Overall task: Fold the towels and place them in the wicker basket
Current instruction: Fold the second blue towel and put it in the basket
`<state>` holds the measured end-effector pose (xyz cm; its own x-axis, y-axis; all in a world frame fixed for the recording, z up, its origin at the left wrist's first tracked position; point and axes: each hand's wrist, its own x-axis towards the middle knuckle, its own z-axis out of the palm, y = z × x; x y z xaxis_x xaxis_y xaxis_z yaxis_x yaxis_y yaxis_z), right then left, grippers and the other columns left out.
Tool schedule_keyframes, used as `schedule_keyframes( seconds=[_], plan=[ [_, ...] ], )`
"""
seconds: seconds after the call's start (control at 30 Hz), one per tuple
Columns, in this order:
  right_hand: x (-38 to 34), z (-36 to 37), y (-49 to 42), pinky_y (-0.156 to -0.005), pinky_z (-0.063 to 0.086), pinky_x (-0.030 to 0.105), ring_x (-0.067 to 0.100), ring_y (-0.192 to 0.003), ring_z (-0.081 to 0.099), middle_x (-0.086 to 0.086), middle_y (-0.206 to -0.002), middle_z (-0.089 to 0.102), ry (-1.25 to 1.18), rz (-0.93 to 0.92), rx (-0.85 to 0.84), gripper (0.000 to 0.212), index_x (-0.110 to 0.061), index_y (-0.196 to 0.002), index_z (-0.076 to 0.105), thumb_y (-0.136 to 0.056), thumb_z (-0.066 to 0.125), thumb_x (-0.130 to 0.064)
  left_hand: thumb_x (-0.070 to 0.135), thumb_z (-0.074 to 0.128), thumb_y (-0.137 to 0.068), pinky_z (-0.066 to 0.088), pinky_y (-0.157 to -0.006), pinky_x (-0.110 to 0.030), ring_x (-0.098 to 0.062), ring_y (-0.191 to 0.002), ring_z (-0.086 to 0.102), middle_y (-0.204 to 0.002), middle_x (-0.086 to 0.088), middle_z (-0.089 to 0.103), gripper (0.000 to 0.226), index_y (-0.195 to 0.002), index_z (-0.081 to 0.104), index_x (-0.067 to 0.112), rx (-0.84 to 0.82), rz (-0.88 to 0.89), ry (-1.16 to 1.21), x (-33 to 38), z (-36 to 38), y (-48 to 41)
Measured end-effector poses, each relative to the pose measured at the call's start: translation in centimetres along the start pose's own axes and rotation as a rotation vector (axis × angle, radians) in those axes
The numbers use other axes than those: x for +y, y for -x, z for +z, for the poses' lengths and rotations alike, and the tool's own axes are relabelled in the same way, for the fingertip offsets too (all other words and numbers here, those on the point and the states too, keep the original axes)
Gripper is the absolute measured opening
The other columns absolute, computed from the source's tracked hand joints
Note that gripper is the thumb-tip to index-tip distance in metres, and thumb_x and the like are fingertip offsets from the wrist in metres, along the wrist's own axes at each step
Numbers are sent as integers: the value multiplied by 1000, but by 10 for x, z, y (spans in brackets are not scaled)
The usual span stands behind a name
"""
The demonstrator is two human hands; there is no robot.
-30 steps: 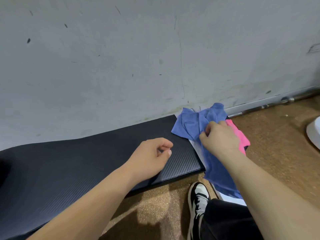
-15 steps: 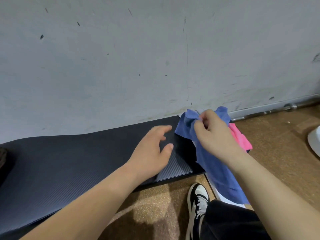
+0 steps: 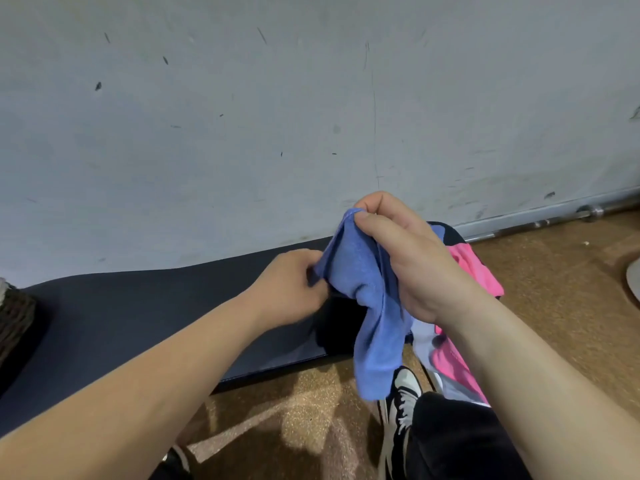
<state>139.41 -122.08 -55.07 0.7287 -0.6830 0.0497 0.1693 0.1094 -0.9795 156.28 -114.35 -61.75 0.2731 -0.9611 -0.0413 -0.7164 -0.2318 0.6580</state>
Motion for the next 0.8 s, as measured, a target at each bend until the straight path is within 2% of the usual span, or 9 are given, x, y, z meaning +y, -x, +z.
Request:
schedule_keyframes(
  seconds=[0.07,0.13,0.23,0.3,0.4,0.47,0.53,0.67,0.8],
  plan=[
    [-1,6,1,-63,47,31,21,-71,56,11,-78,59,-17,-14,-34,13,-14,-93,55,-105,51,-14,8,57,-82,37,-57,-30,-11,-58,43,-59,9,50,21,-64,50,16,155,-56,-55,-11,-14,6],
    [5,7,1,-64,40,36,24,-73,50,16,-80,55,100,-60,-36,11,-16,-96,55,-106,53,-20,6,59,-86,45,-66,-26,-9,-69,56,-76,7,62,15,-78,66,16,389,-114,10,-22,-35,15],
    [15,11,-2,-66,41,22,6,-68,51,-4,-76,59,547,-292,41,6,-20,-100,57,-105,53,-21,13,55,-100,44,-60,-14,5,-61,56,-82,4,66,12,-97,66,13,684,-194,265,-26,-77,36],
    [18,19,-4,-67,39,10,-1,-74,56,-14,-81,62,697,-387,113,8,-20,-103,59,-104,53,-16,24,52,-103,45,-56,-20,0,-60,54,-80,0,64,16,-98,64,14,775,-241,314,-29,-103,49],
    [24,34,-10,-71,40,7,2,-79,56,-19,-86,63,787,-424,181,15,-22,-107,61,-103,51,-13,33,53,-101,37,-53,-32,-15,-62,44,-69,-5,48,35,-83,53,4,759,-271,361,-33,-126,70],
    [30,44,-16,-69,39,7,2,-80,54,-21,-86,60,782,-427,230,14,-21,-108,61,-102,51,-13,38,58,-99,28,-49,-28,-13,-57,34,-61,1,35,44,-67,40,13,720,-259,387,-39,-133,85],
    [38,51,-23,-69,41,20,3,-78,52,-21,-81,58,796,-388,271,11,-22,-108,60,-103,51,-17,39,62,-97,23,-48,-27,-11,-51,27,-54,7,27,52,-60,30,23,699,-271,291,-49,-137,100],
    [55,58,-33,-73,51,44,25,-76,60,-11,-75,59,841,-280,238,9,-20,-103,54,-105,48,-25,39,75,-89,30,-51,-30,-6,-46,31,-54,2,35,51,-61,38,18,668,-353,31,-75,-145,126],
    [58,62,-34,-72,52,48,29,-74,60,-1,-76,61,843,-253,240,9,-21,-99,47,-106,44,-26,28,81,-83,34,-51,-31,-15,-55,42,-60,-1,49,41,-68,46,13,513,-412,-123,-99,-153,152]
  ],
)
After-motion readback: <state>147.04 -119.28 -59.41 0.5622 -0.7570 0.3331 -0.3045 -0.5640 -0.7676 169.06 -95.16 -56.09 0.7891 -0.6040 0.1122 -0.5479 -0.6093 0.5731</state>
